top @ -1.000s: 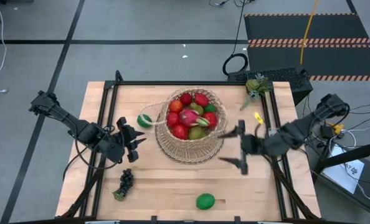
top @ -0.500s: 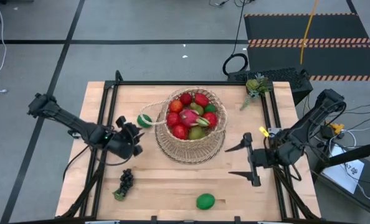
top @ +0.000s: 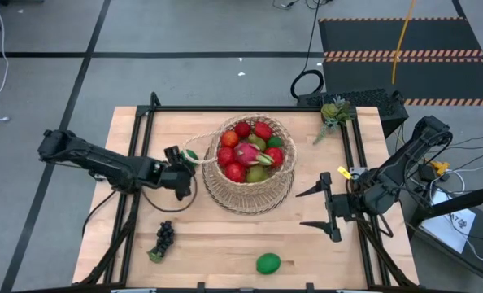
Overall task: Build produce basket
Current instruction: Put the left green lime into the basket
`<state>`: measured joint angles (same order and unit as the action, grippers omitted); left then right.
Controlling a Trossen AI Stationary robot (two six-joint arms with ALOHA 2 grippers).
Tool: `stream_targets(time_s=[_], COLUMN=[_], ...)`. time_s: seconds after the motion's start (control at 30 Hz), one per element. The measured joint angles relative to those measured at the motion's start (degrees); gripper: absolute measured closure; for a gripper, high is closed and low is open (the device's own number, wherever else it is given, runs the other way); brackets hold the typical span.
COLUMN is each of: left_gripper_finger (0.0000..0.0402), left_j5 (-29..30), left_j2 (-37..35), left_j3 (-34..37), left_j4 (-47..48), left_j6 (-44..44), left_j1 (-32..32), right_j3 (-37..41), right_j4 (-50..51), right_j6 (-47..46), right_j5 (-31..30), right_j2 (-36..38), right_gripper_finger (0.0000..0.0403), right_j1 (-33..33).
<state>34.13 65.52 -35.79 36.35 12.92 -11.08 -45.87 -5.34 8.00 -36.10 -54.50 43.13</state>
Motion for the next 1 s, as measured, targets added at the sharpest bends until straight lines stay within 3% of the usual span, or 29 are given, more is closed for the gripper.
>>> stream_targets(time_s=[0.13,0.27,0.43,0.8,1.0], left_gripper_finger=[0.0077,0.0043,0.0037,0.0037,0.0037], left_j5=[1.83,2.17,2.53,2.73,-2.77], left_j2=[5.02,9.41,13.0,14.33,14.34], left_j3=[0.0,0.0,-0.02,-0.07,-0.07], left_j4=[-0.22,-0.18,-0.69,-2.3,-3.76], left_j6=[-8.35,-16.55,-28.5,-40.87,-44.7], left_j1=[1.94,3.2,4.71,13.04,16.7], right_j3=[0.0,-0.02,-0.02,-0.02,-0.02], right_j4=[0.14,2.1,5.7,5.64,5.62], right_j6=[0.67,0.24,-2.98,-4.29,-4.3], right_j5=[0.05,0.11,0.13,0.14,0.15], right_j2=[-0.02,-0.02,-0.03,-0.02,-0.02], right_gripper_finger=[0.006,0.006,0.006,0.006,0.006], right_j1=[0.0,0.0,0.07,0.09,0.09])
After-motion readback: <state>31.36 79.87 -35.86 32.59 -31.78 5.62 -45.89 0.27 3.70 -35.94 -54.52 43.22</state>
